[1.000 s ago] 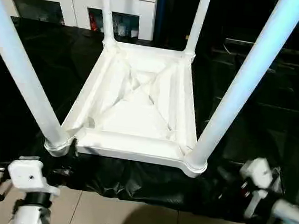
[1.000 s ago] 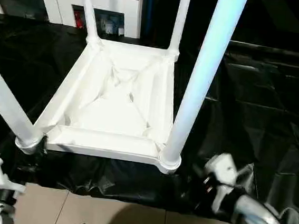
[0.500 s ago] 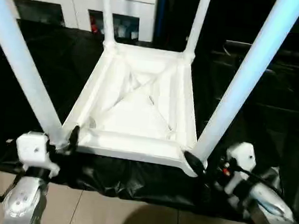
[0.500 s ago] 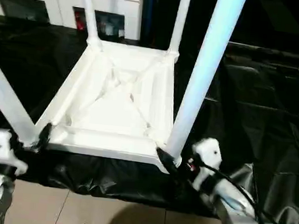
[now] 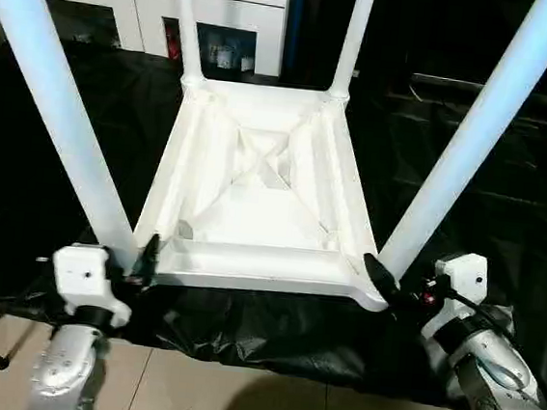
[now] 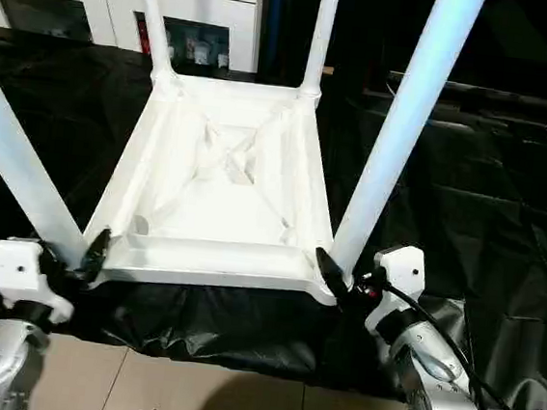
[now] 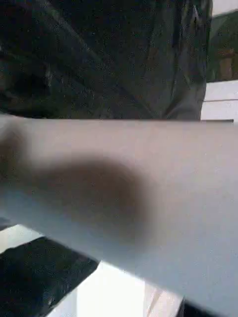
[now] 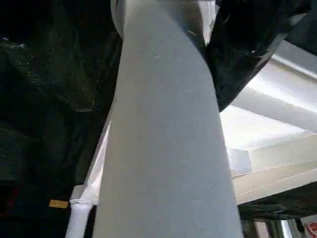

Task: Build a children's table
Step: Flip table

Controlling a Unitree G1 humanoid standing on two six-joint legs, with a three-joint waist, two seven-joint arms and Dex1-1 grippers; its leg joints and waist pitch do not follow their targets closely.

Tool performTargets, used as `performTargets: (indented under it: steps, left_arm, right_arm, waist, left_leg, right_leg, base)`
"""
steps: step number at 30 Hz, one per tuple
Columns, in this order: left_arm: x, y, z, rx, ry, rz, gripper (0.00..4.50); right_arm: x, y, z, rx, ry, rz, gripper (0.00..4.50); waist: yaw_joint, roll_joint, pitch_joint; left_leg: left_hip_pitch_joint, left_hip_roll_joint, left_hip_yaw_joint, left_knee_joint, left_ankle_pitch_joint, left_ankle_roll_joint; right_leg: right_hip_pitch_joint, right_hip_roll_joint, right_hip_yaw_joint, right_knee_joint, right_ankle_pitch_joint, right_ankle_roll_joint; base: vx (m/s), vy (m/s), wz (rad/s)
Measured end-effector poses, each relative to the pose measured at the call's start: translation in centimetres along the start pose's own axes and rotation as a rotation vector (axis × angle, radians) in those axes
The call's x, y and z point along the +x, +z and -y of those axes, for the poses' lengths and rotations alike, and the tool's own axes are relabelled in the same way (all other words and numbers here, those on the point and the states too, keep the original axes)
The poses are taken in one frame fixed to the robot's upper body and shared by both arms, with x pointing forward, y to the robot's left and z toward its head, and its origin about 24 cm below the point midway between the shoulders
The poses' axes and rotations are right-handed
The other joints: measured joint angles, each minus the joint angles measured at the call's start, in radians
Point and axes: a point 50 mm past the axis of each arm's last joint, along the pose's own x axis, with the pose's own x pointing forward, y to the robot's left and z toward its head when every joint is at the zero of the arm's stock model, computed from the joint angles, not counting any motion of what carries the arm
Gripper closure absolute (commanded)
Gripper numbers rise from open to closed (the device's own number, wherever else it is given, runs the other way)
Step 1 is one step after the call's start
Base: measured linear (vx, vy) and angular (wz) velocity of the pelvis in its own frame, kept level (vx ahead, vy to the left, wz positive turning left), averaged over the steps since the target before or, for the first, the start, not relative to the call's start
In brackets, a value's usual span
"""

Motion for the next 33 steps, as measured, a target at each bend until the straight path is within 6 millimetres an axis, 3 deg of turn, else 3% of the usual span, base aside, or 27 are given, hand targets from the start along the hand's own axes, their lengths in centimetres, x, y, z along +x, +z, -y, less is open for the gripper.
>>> performTargets:
  steps: [8,11,17,21,28,33]
  left_arm:
    - [0.2,-0.2,0.4,0.003,0.011,-0.005,2.1]
    - [0.3,-0.3,0.3,0.007,0.011,-0.011,2.19]
    - [0.4,-0.2,0.2,0.011,0.008,-0.025,2.26]
    - [0.4,-0.1,0.2,0.012,-0.005,-0.032,2.26]
    - [0.5,0.1,0.1,0.013,-0.016,-0.044,2.26]
    - [0.5,0.1,0.1,0.0,-0.039,-0.062,2.26]
  right_arm:
    - [0.0,-0.1,0.1,0.006,-0.011,-0.002,1.82]
    - [0.1,-0.1,0.0,0.011,-0.009,0.0,1.84]
    - [-0.5,-0.1,0.0,0.028,0.013,-0.001,1.09]
    - [-2.7,0.1,0.9,0.038,0.031,-0.011,1.02]
    - [-6.5,2.4,2.5,0.049,0.151,0.013,1.02]
    - [-7.4,3.1,1.4,0.118,0.31,-0.017,1.02]
  waist:
    - [0.002,0.001,0.0]
    - [0.002,0.003,0.0]
    - [0.002,0.008,0.002]
    - [0.009,0.009,0.004]
    - [0.013,0.008,0.006]
    - [0.013,0.013,0.008]
  left_leg:
    - [0.0,0.0,0.001,0.0,0.0,0.0]
    - [0.001,0.0,0.001,-0.001,0.0,0.0]
    - [0.0,0.0,0.001,-0.002,0.0,0.0]
    - [0.0,0.0,0.003,-0.004,0.0,0.0]
    - [0.0,0.0,0.003,-0.005,0.0,0.0]
    - [0.0,0.0,0.003,-0.01,0.0,0.0]
  right_leg:
    - [0.0,0.0,0.0,0.0,0.0,0.0]
    - [0.0,0.0,0.0,0.0,0.0,0.0]
    - [-0.001,0.0,0.0,0.0,-0.001,0.002]
    - [-0.001,0.0,0.001,-0.002,-0.002,0.004]
    - [0.0,0.0,0.001,-0.006,-0.002,0.005]
    - [0.0,0.0,0.0,-0.01,-0.002,0.005]
  base:
    - [0.0,0.0,0.0]
    - [0.0,0.0,0.0]
    - [0.0,0.0,0.0]
    - [0.0,0.0,0.0]
    - [0.0,0.0,0.0]
    - [0.0,0.0,0.0]
